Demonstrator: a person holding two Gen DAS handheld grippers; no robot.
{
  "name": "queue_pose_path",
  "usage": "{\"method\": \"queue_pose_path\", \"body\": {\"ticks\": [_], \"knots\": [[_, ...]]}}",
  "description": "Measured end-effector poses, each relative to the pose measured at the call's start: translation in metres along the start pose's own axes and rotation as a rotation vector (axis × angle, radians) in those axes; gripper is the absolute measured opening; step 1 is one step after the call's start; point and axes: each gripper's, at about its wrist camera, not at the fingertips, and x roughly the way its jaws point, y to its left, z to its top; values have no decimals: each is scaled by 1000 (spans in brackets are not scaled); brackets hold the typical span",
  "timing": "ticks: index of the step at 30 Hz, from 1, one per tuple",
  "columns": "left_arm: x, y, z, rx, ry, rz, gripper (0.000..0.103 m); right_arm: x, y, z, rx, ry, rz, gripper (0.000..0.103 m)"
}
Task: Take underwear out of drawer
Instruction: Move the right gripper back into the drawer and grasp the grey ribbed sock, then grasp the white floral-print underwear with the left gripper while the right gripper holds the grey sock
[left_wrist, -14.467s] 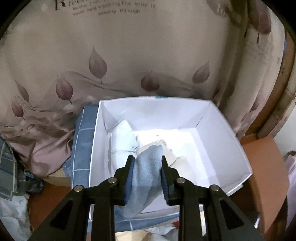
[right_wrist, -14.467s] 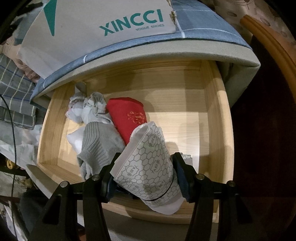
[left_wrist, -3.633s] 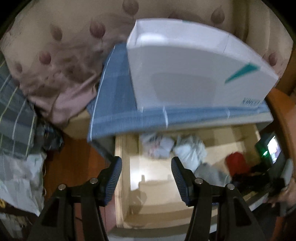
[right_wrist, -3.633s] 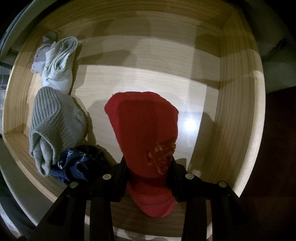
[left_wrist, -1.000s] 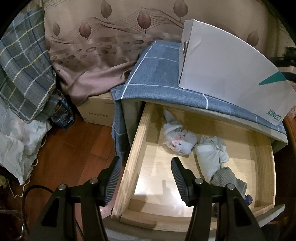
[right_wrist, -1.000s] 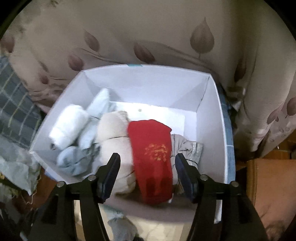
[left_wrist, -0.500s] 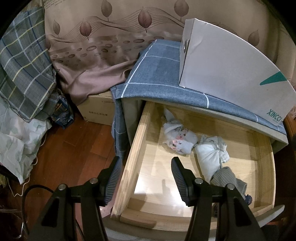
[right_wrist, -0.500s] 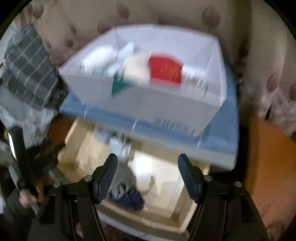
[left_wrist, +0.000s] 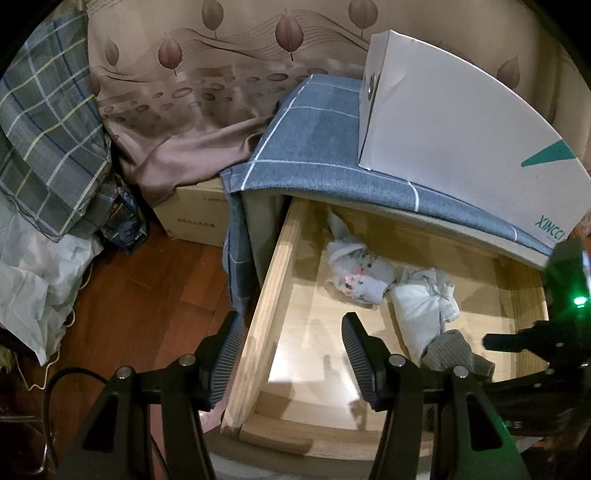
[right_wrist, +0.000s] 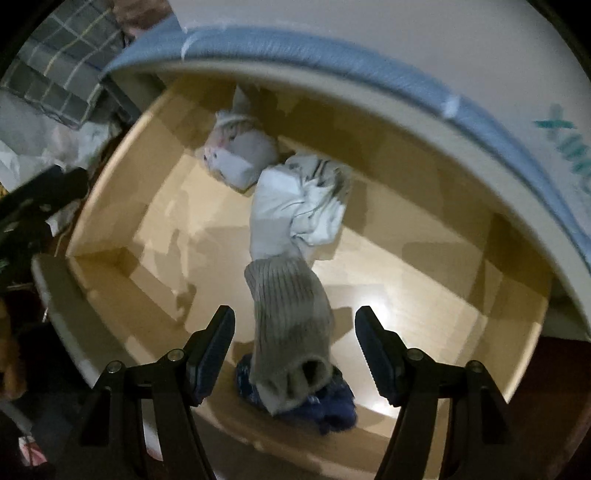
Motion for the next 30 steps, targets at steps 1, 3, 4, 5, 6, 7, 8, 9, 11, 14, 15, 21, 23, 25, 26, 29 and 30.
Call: {"method": "queue_pose_path", "body": {"ticks": [1,3,4,5,6,7,8,9,11,14,15,21,23,25,26,29,30], "knots": [[1,0,1,1,2,-1,57,6,1,1,-1,11,1,65],[1,-1,1,3,2,0,57,15,2,3,-3,23,-8,65],[2,-1,1,4,4,0,57,20,3,4,-7,30,-15,63],[2,-1,1,5,4,0,57,23,3,4,-13,37,-15,63],[2,-1,0,6,5,1,57,27,3,3,-17,44,-18,58],[2,-2,0,6,5,1,57,30,2,2,-16,47,-26,51],[2,-1,0,7,7,1,57,31,1,0,-12,46,-27,48],[3,-2,0,8,8,3,57,33,-2,-1,-4,46,-20,42],[4,-3,0,10,12,4,57,34,-8,-5,12,44,-30,40],[5,-3,0,15,14,6,57,32,-22,-13,50,44,-30,37],[5,-4,0,17,15,7,57,31,-29,-16,68,43,-39,37],[10,-8,0,34,38,6,57,28,-67,-37,162,52,-72,36],[13,-10,0,45,57,4,57,27,-76,-44,185,55,-83,36],[16,-14,-1,61,71,0,57,26,-82,-54,200,57,-90,36],[16,-16,-1,73,75,-7,57,26,-85,-58,204,58,-92,36],[17,-24,1,137,75,-14,57,25,-89,-63,227,56,-80,36],[17,-28,2,170,67,1,57,25,-89,-63,232,55,-75,36]]}}
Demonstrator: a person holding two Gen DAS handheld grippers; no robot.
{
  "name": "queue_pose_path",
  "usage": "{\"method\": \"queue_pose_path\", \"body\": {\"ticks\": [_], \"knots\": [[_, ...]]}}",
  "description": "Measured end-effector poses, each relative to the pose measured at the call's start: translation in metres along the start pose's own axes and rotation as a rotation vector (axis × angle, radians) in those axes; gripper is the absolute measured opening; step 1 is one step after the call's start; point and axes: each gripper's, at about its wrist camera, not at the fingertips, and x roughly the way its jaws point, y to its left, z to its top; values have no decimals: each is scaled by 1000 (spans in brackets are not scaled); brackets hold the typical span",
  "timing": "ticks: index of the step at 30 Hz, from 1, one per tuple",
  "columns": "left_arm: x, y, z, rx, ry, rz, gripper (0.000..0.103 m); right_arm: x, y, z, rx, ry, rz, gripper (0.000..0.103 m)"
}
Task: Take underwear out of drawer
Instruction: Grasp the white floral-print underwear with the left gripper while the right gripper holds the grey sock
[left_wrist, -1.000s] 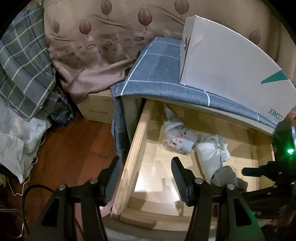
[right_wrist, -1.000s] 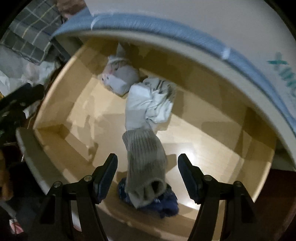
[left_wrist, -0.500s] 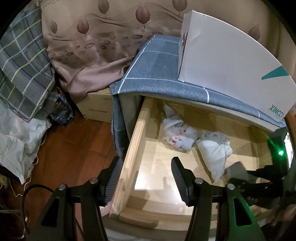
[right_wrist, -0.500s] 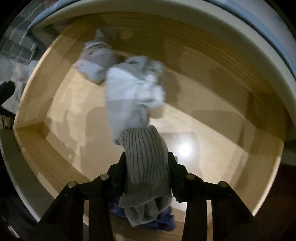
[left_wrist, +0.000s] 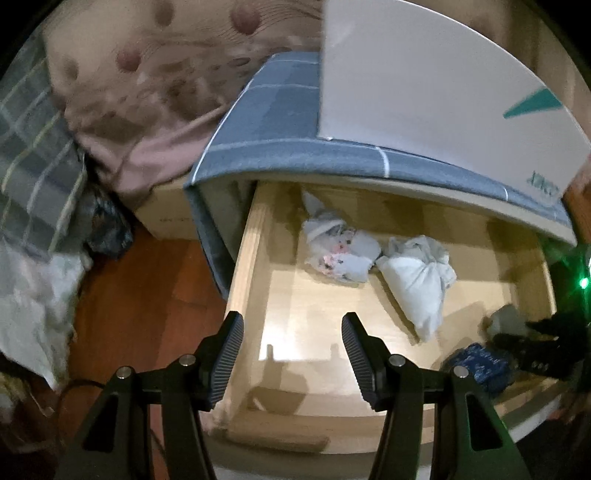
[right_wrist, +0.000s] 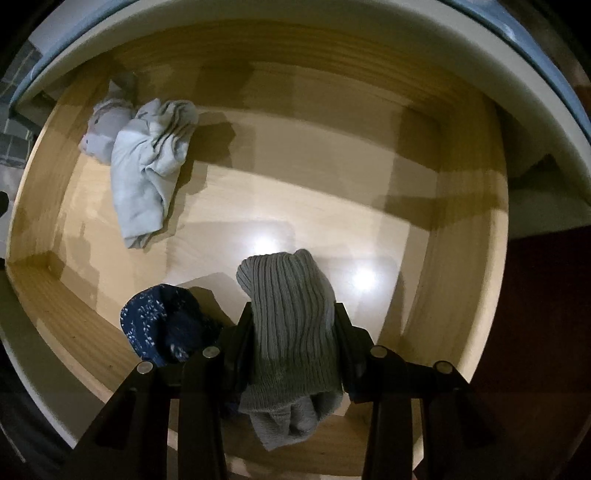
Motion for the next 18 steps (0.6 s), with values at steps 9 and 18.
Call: {"method": "queue_pose_path", "body": {"ticks": [9,18], "knots": [[-1,-63,-10,635,-234,351,57,4,-4,-8,21,10,29,37],[46,-94,-42,1044,-271,446,57,8,-14,7,31,18,41,38]]}}
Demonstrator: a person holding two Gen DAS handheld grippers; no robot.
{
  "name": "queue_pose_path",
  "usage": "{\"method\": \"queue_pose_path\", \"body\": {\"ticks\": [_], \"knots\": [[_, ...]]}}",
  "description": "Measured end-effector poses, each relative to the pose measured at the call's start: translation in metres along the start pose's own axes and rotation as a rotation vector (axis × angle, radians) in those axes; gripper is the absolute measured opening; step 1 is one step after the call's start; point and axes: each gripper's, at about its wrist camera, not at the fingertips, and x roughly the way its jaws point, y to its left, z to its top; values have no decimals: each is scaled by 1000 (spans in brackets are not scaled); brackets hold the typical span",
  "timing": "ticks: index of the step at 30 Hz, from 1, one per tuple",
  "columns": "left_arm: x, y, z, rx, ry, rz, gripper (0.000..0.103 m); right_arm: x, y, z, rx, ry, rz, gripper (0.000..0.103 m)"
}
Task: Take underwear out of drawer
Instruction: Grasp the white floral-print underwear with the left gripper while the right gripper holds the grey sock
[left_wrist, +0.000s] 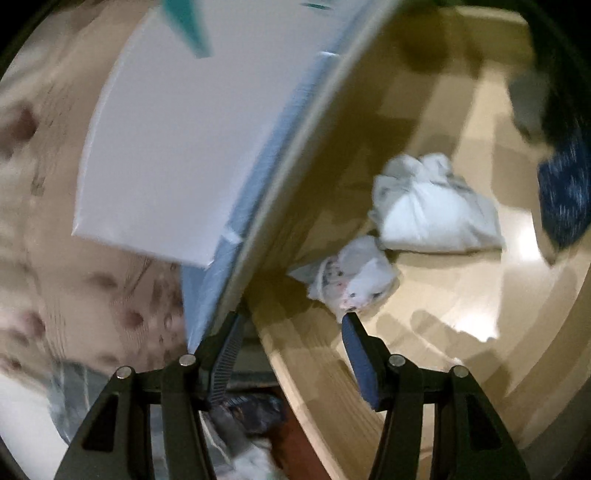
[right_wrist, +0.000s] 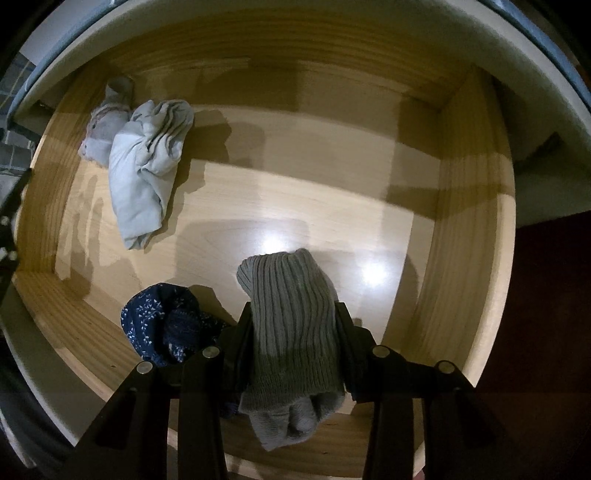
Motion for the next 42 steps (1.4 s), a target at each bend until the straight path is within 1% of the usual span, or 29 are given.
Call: {"method": "queue_pose_path", "body": {"ticks": [3,5,9,13,15,19,21,23,24,25,26,27,28,29,30,32,37,40,41,42], "knots": [[12,-12,4,109,-19,33,57,0,-2,1,5,1,6,39],[20,-18,5,165,-25,45,57,2,-3,0,7,3,9,39],[39,-24,9,230,-19,25,57,1,-6,1,12,5,15,39],[50,-30,12,265,-24,-11,57,0,-7,1,12,6,17,40],[56,-33,14,281,-33,-12,57,0,-9,2,13,7,19,40],[71,-32,17,280,-35,-25,57,1,-11,3,13,7,22,40],[72,-36,15,291,-60,-23,57,0,-12,3,16,6,23,40],[78,-40,13,305,-42,-85,56,0,-13,3,22,5,28,40],[79,-41,13,305,-52,-75,52,0,-15,3,24,5,30,40],[80,-42,13,309,-59,-72,43,0,-16,3,26,4,32,40],[83,-42,14,306,-46,-93,34,0,-17,3,28,3,34,40],[89,-43,14,293,-20,-120,20,0,-18,3,31,1,36,40],[92,-42,16,281,-7,-130,18,0,-20,3,33,0,38,40],[94,-40,17,275,-10,-133,17,0,-21,3,37,-1,41,40],[95,-39,18,268,-7,-141,13,-1,-23,3,41,-2,45,40],[94,-35,22,242,10,-171,11,0,-25,2,51,-3,54,40],[89,-8,36,152,57,-300,10,3,-29,1,53,-3,57,40],[83,6,40,104,88,-397,10,2,-29,2,49,0,55,40],[79,11,41,90,99,-442,10,2,-29,2,49,0,54,40],[78,13,42,81,110,-466,10,1,-28,2,50,0,54,40]]}}
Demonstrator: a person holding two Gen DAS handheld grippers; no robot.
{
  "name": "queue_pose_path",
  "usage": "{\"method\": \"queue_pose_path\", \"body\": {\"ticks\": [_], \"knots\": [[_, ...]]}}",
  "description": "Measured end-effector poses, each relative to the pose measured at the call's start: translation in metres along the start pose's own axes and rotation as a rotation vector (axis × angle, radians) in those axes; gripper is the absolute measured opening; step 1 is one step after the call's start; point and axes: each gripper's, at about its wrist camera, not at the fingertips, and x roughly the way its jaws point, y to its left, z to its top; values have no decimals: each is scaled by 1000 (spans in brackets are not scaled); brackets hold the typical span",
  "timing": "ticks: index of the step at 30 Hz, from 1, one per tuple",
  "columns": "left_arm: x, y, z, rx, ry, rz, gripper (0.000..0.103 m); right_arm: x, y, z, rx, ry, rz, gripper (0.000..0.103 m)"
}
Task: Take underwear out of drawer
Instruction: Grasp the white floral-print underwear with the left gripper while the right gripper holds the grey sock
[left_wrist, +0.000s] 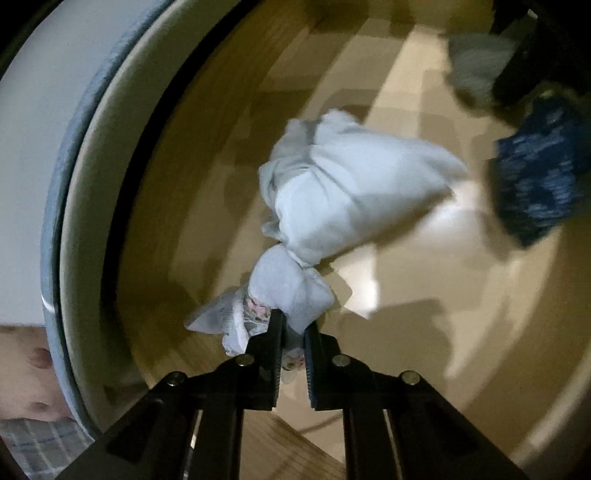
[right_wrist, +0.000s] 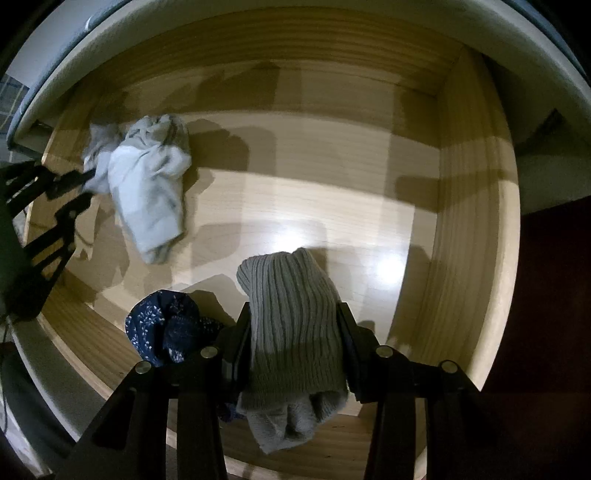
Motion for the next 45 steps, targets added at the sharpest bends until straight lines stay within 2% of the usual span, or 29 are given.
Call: {"method": "queue_pose_path", "body": {"ticks": [4,9,17,21,23,25,27,31,34,38,45], "knots": [[-7,11,-4,-86,31,-121,10,0,0,1,3,8,4,43],[-10,31,-16,-277,75,-293,10,0,-3,2,10,10,8,43],[-7,60,-41,-625,112,-494,10,-1,-3,3,9,11,3,43],[-13,63,-54,-715,105,-495,13,0,-3,2,14,11,7,43],[-15,69,-55,-759,116,-512,20,0,-3,2,14,11,7,43],[-20,67,-66,-788,115,-509,40,0,-3,2,13,11,7,43],[-27,63,-67,-794,116,-466,52,0,-3,2,13,12,7,43],[-20,39,-67,-788,147,-463,54,-1,-3,2,13,12,7,43],[-8,36,-66,-791,173,-483,55,0,-3,3,12,12,7,43],[2,33,-65,-809,206,-511,62,-1,-3,3,12,12,8,44],[15,30,-56,-801,271,-501,66,-3,-6,4,13,14,10,44]]}}
